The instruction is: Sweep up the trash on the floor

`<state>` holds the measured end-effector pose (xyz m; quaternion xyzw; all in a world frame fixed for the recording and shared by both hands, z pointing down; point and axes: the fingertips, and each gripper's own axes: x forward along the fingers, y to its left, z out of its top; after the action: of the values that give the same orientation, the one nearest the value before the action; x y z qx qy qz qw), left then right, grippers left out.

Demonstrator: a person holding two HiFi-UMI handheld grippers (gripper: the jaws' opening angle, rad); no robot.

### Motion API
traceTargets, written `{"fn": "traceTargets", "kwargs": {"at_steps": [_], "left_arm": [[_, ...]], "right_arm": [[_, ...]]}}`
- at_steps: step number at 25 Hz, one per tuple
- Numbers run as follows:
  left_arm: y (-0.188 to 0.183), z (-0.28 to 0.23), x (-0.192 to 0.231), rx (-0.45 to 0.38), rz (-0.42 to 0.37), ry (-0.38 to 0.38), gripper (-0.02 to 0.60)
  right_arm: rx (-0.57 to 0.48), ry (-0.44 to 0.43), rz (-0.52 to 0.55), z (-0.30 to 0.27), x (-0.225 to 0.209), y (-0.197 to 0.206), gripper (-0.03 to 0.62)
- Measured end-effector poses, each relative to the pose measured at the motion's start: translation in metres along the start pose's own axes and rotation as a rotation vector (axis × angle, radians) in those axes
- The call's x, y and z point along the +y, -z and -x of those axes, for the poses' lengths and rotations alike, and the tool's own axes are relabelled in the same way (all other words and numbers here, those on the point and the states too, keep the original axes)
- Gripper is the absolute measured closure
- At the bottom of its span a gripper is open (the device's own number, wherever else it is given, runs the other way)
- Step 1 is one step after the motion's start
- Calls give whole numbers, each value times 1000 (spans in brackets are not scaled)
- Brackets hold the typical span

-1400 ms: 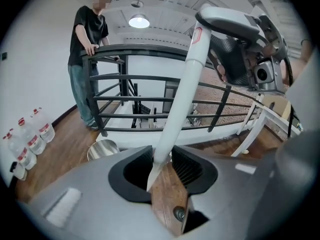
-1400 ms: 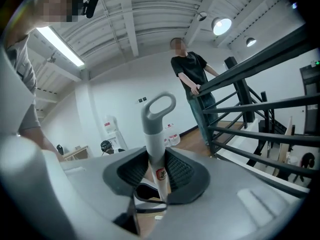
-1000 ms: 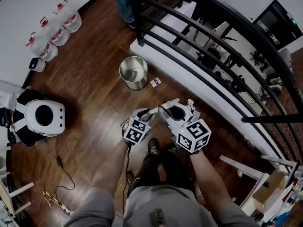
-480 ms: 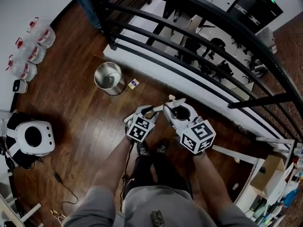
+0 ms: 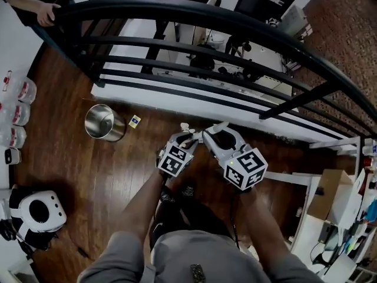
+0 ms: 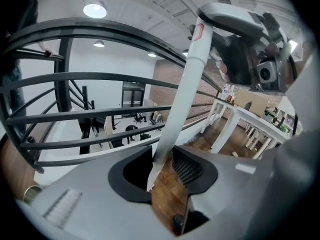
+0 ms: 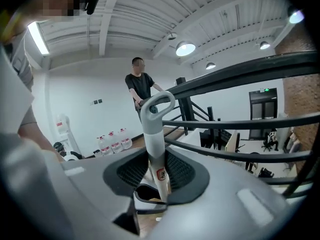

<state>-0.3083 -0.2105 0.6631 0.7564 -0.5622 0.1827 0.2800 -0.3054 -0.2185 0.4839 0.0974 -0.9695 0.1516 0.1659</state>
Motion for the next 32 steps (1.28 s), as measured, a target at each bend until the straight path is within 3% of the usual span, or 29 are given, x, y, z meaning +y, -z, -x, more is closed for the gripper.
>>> {"fn": "traceTargets", "kwargs": {"at_steps": [5,10,19,26,32], "left_arm": [[-31,-15,-13,14,-54,25,460],[-48,0,12,17,-84,-6,462],[-51,44,122,16,-124,-37,457],[-44,65,207,32,-184,27,454],[-37,60,247,49,-232,72,456]], "right_arm": [[-48,10,-22,17,-28,-22,493],[-96,-19,-26,0,-24,-46,493],[-141,0,-59,-90,10,-73,493],[-169,86,-96,-172,33,-86,493],[-160,124,-91,-214,38,-82,493]]}}
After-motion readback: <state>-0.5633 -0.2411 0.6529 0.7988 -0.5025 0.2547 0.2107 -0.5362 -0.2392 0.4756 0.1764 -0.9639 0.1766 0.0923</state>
